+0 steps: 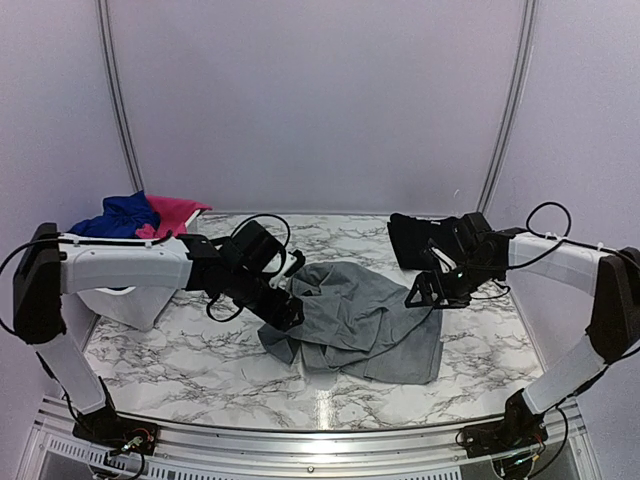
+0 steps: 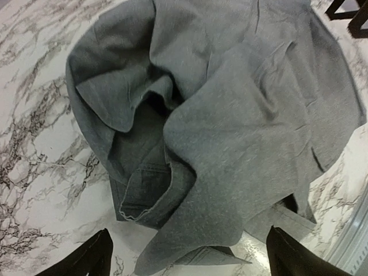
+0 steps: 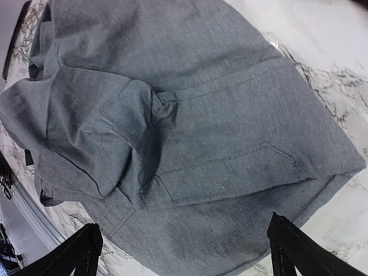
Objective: Fold and stack the mixed laundry pile
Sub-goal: Place the crumpled shirt at the center of the board, then pick up the crumpled T-shirt from the center of the board.
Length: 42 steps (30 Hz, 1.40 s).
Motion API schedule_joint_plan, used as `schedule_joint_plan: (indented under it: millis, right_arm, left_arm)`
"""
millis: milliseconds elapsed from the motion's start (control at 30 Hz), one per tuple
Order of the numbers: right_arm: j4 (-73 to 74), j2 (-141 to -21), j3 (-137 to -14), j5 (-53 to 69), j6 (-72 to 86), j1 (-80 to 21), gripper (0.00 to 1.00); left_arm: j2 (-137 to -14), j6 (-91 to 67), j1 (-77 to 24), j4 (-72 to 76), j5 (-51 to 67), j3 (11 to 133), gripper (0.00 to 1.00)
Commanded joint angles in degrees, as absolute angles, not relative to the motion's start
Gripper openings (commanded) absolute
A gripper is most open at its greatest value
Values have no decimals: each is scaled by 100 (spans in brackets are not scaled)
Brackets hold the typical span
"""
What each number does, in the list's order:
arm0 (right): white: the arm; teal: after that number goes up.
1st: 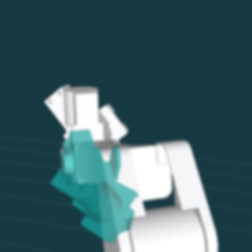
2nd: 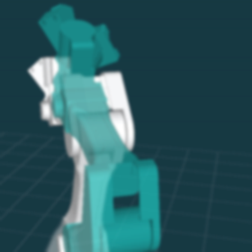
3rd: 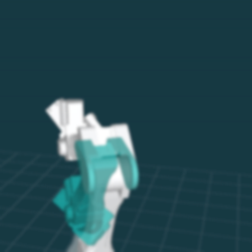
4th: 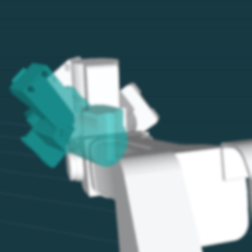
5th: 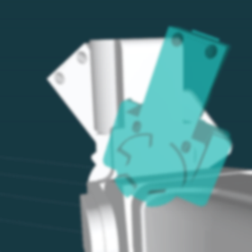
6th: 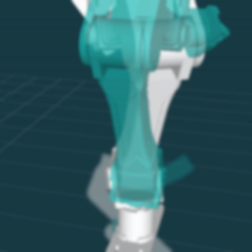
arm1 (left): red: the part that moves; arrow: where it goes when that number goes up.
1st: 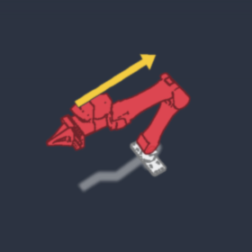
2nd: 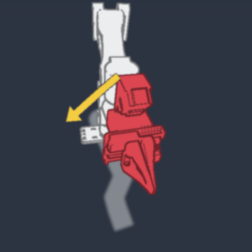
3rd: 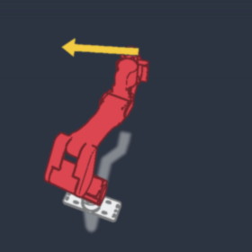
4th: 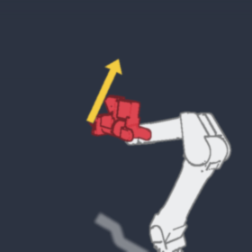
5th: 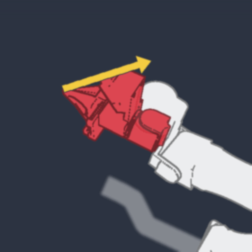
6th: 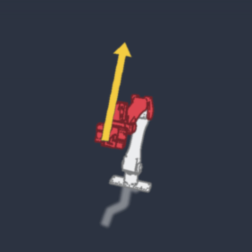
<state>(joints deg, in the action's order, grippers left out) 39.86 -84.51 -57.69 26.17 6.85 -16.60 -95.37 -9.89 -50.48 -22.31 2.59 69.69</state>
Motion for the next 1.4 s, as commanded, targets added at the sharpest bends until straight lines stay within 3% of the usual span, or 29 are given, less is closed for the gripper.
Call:
schedule_joint_plan:
  millis: [0,67,267,333,500,867,1133,1367]
  right_arm:
    - [4086,-8552,-5723,2227,873,-1644,97]
    - [3964,-8789,-5713,2362,780,-1648,97]
    - [3814,-9415,-6240,2642,383,-1661,95]
    - [3940,-9540,-6460,2567,225,-1661,95]
    - [3931,-9580,-6728,2596,168,-1631,94]
    - [3710,-9552,-7076,2856,315,-1597,94]
    - [3017,-9442,-6266,3496,934,-1666,94]
    - [2354,-8562,-7030,3607,414,-2281,97]
  left_arm:
    - [-10194,-1086,-5076,-2373,-254,7231,90]
    - [-10386,-1084,-5071,-2380,-140,7344,77]
    - [-10475,-1256,-4786,-2540,-26,7630,10]
    - [-10275,-1365,-4428,-2552,181,7697,0]
    - [-9762,-1710,-3670,-2581,805,8103,0]
    - [-9003,-2006,-3519,-2920,487,9570,0]
    - [-9144,-1909,-3489,-3068,545,10314,0]
    - [-9514,-1283,-3499,-3128,2401,11175,0]
